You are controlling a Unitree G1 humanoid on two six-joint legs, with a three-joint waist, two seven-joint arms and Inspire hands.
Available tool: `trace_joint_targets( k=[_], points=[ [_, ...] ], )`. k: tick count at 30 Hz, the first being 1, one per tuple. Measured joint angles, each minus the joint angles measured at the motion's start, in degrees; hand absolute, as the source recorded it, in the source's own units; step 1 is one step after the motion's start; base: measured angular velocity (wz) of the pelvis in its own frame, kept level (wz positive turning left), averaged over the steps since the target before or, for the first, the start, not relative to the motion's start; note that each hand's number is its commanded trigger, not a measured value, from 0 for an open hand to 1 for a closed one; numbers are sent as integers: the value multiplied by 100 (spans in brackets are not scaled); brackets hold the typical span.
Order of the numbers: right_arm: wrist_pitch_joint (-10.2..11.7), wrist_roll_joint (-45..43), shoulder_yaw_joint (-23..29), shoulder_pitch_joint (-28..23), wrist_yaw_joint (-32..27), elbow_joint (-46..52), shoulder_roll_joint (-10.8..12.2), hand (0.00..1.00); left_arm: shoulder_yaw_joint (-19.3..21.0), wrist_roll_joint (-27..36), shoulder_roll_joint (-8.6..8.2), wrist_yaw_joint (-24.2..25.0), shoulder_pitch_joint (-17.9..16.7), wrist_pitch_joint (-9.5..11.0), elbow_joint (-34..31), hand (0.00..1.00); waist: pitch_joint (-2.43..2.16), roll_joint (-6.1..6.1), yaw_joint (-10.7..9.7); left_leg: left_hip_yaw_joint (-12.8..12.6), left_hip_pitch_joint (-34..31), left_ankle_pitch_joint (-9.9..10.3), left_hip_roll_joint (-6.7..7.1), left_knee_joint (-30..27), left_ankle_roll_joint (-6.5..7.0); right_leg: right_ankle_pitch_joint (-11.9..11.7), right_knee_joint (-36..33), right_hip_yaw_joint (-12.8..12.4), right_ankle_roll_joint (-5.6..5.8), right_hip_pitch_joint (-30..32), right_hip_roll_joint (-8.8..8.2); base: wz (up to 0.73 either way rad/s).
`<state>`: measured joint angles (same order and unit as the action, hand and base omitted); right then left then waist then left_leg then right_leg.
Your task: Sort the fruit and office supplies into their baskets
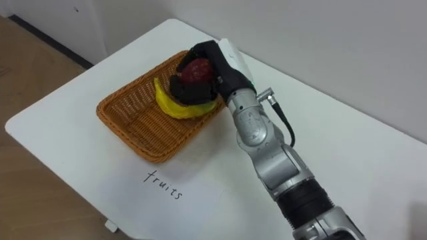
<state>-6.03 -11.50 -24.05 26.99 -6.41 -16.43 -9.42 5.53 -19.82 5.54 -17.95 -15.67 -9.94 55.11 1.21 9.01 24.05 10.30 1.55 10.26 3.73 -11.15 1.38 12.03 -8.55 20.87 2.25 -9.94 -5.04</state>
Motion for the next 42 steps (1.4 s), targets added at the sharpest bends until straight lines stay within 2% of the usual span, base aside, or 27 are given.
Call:
trace_joint_targets(
  k=[11,15,24,27,28,30,35,37,38,39,40,42],
  points=[
    [-36,8,-137,65,166,-123,13,100,-8,1,48,-9,-16,-38,1,0,20,-21,11,58,-8,-1,6,-48,-1,0,-2,39,0,-9,6,2],
    [-40,10,-183,66,255,-129,48,100,-10,-16,46,-8,16,-45,-4,0,8,-4,27,54,-55,-6,16,-61,-9,0,-4,13,0,-1,13,0],
    [-160,-11,-183,79,285,-133,62,100,-4,-99,56,-9,78,-126,-11,0,4,-2,194,54,-90,-8,19,-65,-13,0,-3,35,0,22,16,0],
    [-160,-34,-183,96,285,-183,62,88,3,-115,61,-7,83,-147,-12,0,6,-6,257,51,-88,-8,17,-61,-13,0,-2,40,0,29,16,0],
    [-161,-35,-183,126,285,-278,80,73,1,-113,64,-2,85,-157,-14,0,6,-6,279,54,-87,-8,16,-60,-13,0,0,42,0,29,16,0],
    [-184,-35,-184,166,285,-407,94,73,-1,-112,64,6,87,-178,-22,0,8,-8,302,60,-88,-8,16,-60,-13,0,0,42,0,29,17,0],
    [-270,-35,-184,237,285,-537,107,65,0,-112,68,73,86,-257,-23,0,9,-10,312,64,-95,-8,16,-59,-13,0,0,48,0,35,17,0],
    [-280,-35,-184,247,285,-537,107,52,-1,-112,68,90,87,-261,-23,0,8,-9,310,62,-95,-8,16,-59,-13,0,0,57,0,35,17,0],
    [-280,-35,-184,247,285,-537,107,29,-1,-112,67,95,89,-261,-24,0,8,-9,309,62,-95,-8,16,-59,-13,0,0,57,0,35,17,0],
    [-281,-34,-184,247,285,-537,107,24,-1,-112,68,103,91,-262,-26,0,8,-9,309,61,-96,-8,16,-59,-13,0,0,58,0,36,17,0],
    [-281,-34,-184,247,285,-537,108,4,-1,-112,69,108,91,-262,-28,0,8,-8,310,61,-96,-8,16,-59,-13,0,0,58,0,36,17,0],
    [-282,-34,-184,247,285,-537,110,0,-1,-112,69,112,91,-263,-30,0,7,-8,311,61,-96,-8,16,-59,-13,0,0,59,0,36,17,0]
  ],
)
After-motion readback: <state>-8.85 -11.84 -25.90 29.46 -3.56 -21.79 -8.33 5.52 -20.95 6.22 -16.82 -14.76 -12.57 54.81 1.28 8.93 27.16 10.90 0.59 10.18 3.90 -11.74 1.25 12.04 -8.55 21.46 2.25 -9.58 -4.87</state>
